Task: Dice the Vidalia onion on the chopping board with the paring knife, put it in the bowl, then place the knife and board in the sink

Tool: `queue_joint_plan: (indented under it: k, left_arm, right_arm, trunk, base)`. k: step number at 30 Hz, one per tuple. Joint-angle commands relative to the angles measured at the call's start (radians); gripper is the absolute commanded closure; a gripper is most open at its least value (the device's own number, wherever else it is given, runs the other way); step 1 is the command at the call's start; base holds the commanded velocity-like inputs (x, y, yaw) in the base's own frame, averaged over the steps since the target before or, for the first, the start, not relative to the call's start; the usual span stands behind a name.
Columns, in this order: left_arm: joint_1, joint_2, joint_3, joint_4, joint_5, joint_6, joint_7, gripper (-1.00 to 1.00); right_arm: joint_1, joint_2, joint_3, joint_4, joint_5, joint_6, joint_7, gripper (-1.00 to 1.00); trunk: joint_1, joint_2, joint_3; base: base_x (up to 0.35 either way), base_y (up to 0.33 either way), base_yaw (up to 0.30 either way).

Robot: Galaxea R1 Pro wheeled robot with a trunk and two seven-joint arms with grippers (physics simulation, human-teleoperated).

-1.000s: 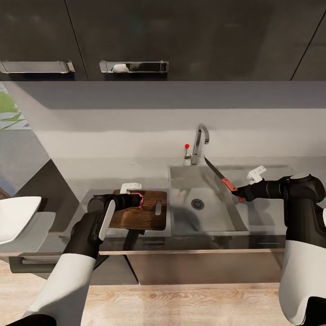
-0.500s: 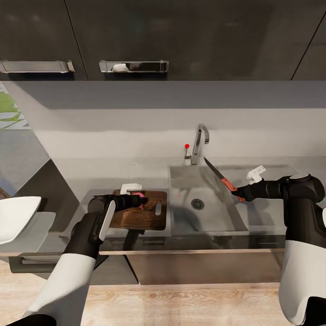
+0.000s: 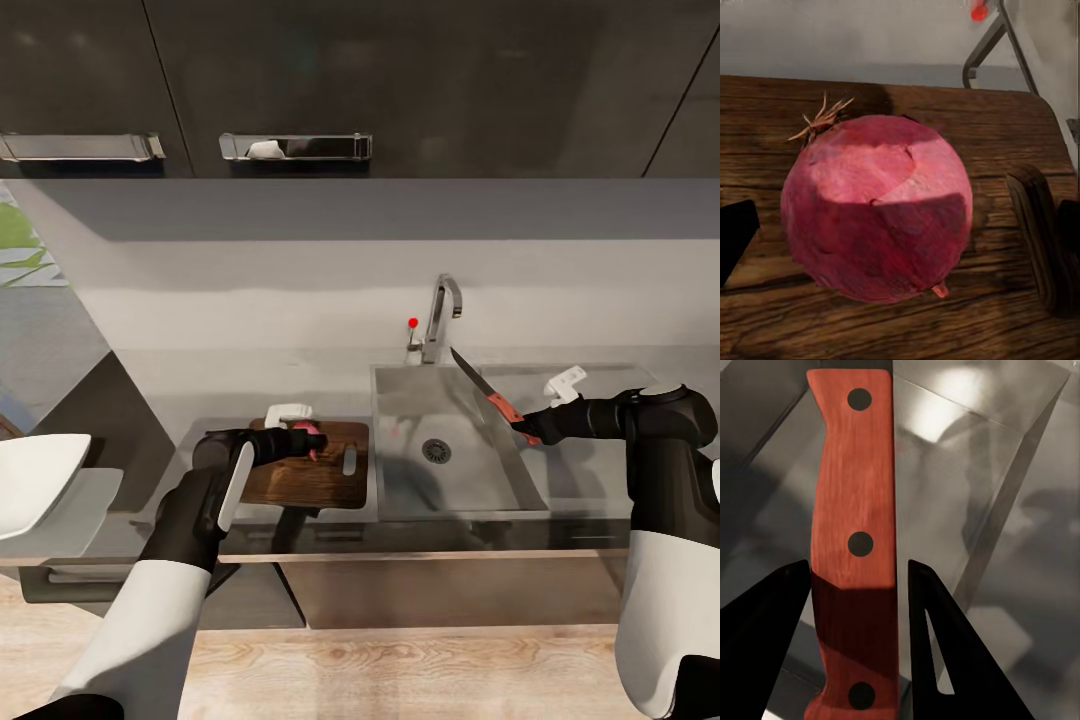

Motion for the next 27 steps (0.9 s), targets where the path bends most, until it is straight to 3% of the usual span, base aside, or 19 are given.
queue_joint_plan:
  k: [1, 2, 8, 9, 10, 16, 22, 27]
  left_arm:
    - [-0.001, 0.000, -0.001, -0.036, 0.002, 0.007, -0.001, -1.00]
    - [-0.001, 0.000, -0.002, -0.128, 0.002, 0.013, 0.000, -1.00]
    - [0.000, 0.000, -0.003, -0.244, 0.002, 0.025, -0.001, -1.00]
    - [0.006, 0.000, -0.003, -0.346, 0.003, 0.034, -0.001, -1.00]
    - [0.007, 0.000, -0.004, -0.366, 0.003, 0.040, -0.001, -1.00]
    - [0.010, 0.000, -0.002, -0.402, 0.004, 0.068, -0.002, -1.00]
    - [0.010, 0.001, 0.009, -0.404, 0.005, 0.075, -0.002, -1.00]
    - [0.010, 0.000, 0.013, -0.404, 0.005, 0.091, -0.002, -1.00]
  right_arm:
    - [-0.001, 0.000, 0.000, -0.001, 0.007, 0.009, 0.009, 1.00]
    - [-0.001, 0.000, 0.000, 0.000, 0.007, 0.009, 0.009, 1.00]
    - [-0.001, 0.013, 0.000, 0.000, 0.007, 0.008, 0.009, 1.00]
    - [-0.001, 0.029, 0.000, 0.001, 0.007, 0.008, 0.009, 1.00]
    - [-0.001, 0.035, 0.000, 0.001, 0.007, 0.008, 0.008, 1.00]
    - [-0.001, 0.059, 0.000, 0.001, 0.007, 0.007, 0.006, 1.00]
    - [-0.001, 0.063, 0.000, 0.002, 0.007, 0.007, 0.007, 1.00]
    - [-0.001, 0.063, 0.000, 0.001, 0.007, 0.007, 0.007, 1.00]
  trunk:
    - [0.001, -0.002, -0.002]
    - [0.001, -0.002, -0.002]
    - [0.001, -0.002, -0.002]
    - [0.001, -0.002, -0.002]
    - [0.001, -0.002, -0.002]
    - [0.001, -0.002, -0.002]
    - [0.001, -0.002, -0.002]
    - [0.001, -0.002, -0.002]
  base:
    - [0.000, 0.000, 0.000]
    - [0.000, 0.000, 0.000]
    - [0.000, 0.000, 0.000]
    - [0.000, 0.000, 0.000]
    - [0.000, 0.000, 0.000]
    - [0.000, 0.000, 0.000]
    - [0.000, 0.000, 0.000]
    - [0.000, 0.210, 0.000]
